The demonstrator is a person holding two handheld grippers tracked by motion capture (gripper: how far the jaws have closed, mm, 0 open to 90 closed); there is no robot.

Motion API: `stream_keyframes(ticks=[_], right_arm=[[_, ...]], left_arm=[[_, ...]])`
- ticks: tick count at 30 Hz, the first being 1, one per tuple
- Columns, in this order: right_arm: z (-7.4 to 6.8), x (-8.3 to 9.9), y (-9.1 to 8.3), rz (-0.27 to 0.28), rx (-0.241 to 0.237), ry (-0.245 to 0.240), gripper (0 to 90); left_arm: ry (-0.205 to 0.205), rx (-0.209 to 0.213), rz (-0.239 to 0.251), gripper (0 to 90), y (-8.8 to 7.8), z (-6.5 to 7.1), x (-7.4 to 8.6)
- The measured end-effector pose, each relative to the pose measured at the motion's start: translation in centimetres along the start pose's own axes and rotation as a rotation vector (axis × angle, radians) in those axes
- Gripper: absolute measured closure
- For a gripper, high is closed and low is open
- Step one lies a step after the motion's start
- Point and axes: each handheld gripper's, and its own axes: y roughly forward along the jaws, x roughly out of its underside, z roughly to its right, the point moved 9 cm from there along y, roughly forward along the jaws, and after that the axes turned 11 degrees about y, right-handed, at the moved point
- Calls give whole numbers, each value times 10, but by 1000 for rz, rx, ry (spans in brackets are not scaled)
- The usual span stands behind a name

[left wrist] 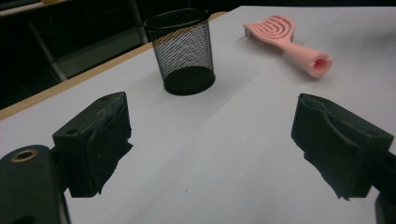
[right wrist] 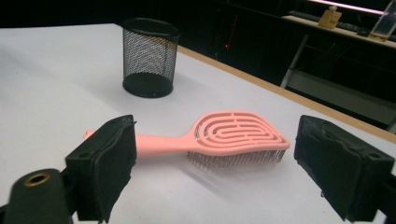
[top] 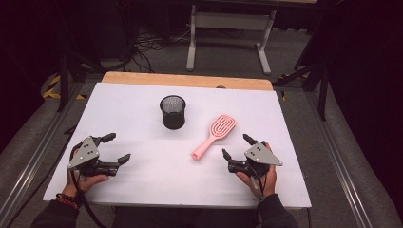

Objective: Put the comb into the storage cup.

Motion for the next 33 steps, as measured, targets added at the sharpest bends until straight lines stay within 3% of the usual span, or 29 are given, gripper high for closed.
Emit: stream_keyframes(ticks=[7, 12, 17, 20, 26, 31, 33], right_arm=[[3, 4, -2, -11, 13, 20, 145], [4, 7, 3, -32, 9, 39, 209], [3, 6, 11, -45, 3, 72, 332], [0, 10, 21, -88, 5, 72, 474], [-15, 10, 32, -149, -75, 40, 736], [-28, 5, 47, -173, -122, 25, 869], [-32, 4, 52, -180, -139, 14, 883]], left_arm=[[12, 33, -5, 120, 7, 5, -1], [-10, 63, 1, 114, 9, 7, 2], [-13, 68, 2, 108, 7, 6, 3], [-18, 67, 2, 104, 6, 6, 3], [-9, 73, 6, 103, 7, 7, 2], [-21, 75, 11, 103, 6, 5, 3], [-23, 84, 15, 99, 6, 6, 3]])
